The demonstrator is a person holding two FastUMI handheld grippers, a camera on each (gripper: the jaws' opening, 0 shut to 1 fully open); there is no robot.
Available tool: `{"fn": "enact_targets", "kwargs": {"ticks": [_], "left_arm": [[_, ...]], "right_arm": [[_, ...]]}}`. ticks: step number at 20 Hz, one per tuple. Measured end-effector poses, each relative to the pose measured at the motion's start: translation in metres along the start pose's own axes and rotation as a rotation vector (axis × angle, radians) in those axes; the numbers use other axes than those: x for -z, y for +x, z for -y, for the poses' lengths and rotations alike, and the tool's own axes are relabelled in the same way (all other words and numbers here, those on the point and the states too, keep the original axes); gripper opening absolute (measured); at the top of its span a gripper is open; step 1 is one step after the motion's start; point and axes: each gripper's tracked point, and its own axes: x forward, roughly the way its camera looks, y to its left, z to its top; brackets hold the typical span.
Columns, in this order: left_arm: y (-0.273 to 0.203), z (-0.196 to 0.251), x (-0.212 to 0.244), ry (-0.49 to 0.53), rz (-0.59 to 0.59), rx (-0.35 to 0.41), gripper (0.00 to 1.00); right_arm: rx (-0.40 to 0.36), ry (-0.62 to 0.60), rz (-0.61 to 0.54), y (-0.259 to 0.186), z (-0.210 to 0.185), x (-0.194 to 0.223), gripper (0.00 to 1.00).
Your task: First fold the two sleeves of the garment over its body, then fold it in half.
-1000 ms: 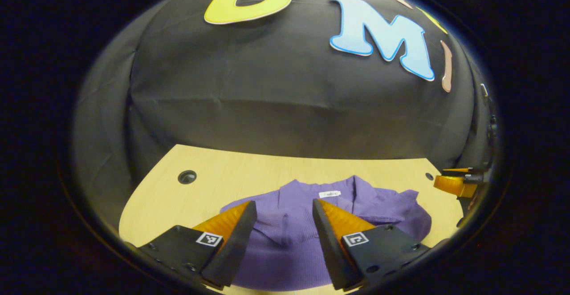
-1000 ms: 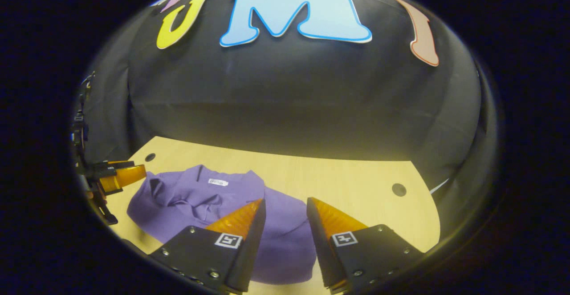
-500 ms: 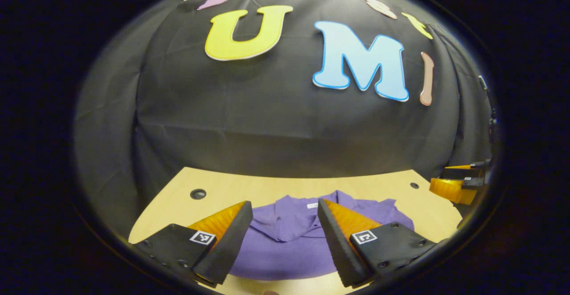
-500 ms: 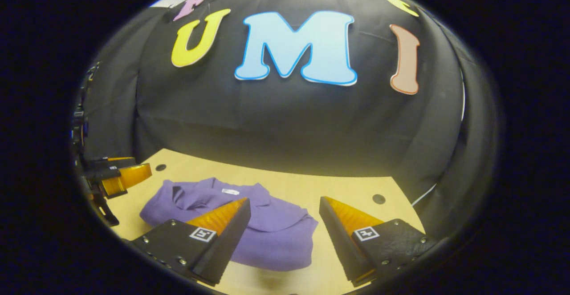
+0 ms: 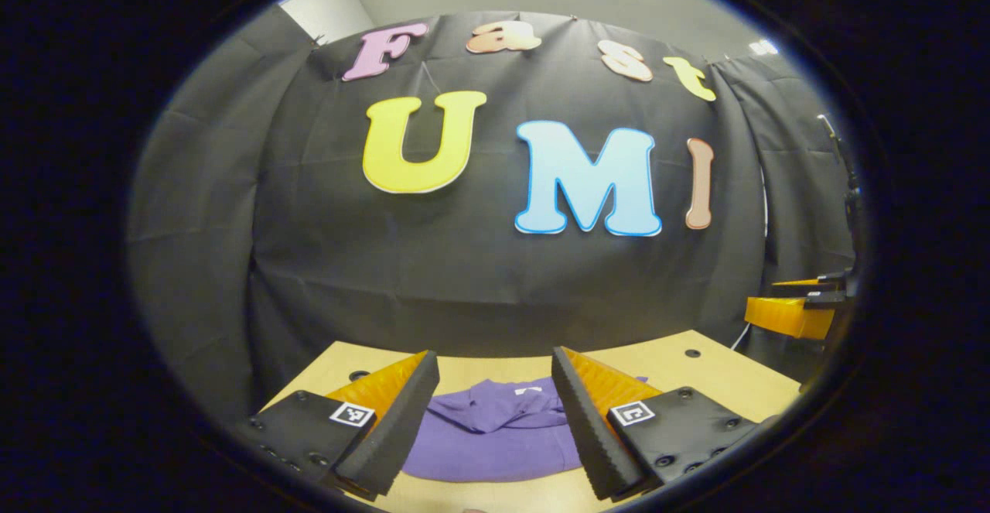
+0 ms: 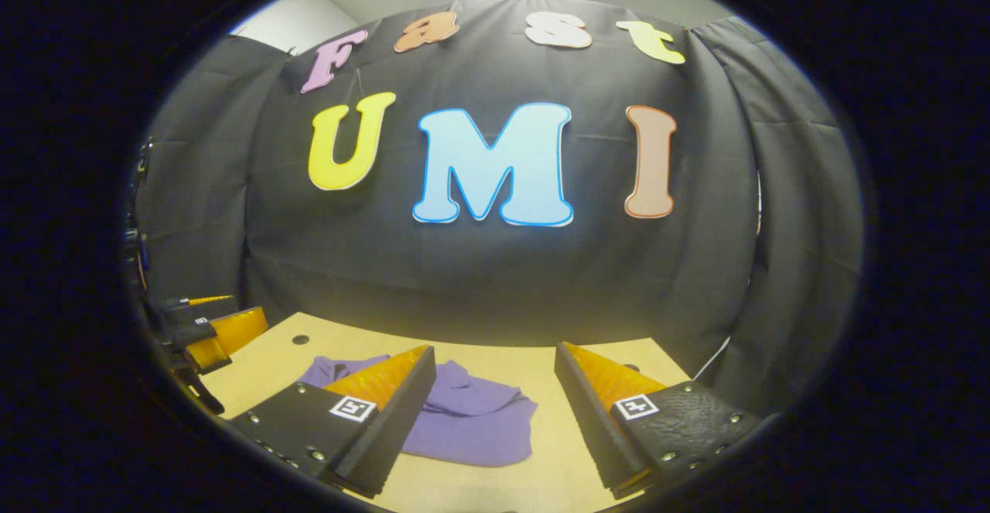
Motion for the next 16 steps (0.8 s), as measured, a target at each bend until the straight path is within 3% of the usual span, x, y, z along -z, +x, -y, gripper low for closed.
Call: {"fn": "enact_targets", "kwargs": {"ticks": [5, 16], "left_arm": [[-0.039, 0.029, -0.011, -0.027, 0.059, -0.028, 0.92], [-0.076, 0.033, -0.023, -0.021, 0.092, -0.121, 0.92]], "right_arm": [[-0.007, -0.036, 0.040, -0.034, 0.009, -0.005, 0.96], [-0.070, -0.133, 0.101, -0.043, 0.005, -0.011, 0.96]]}}
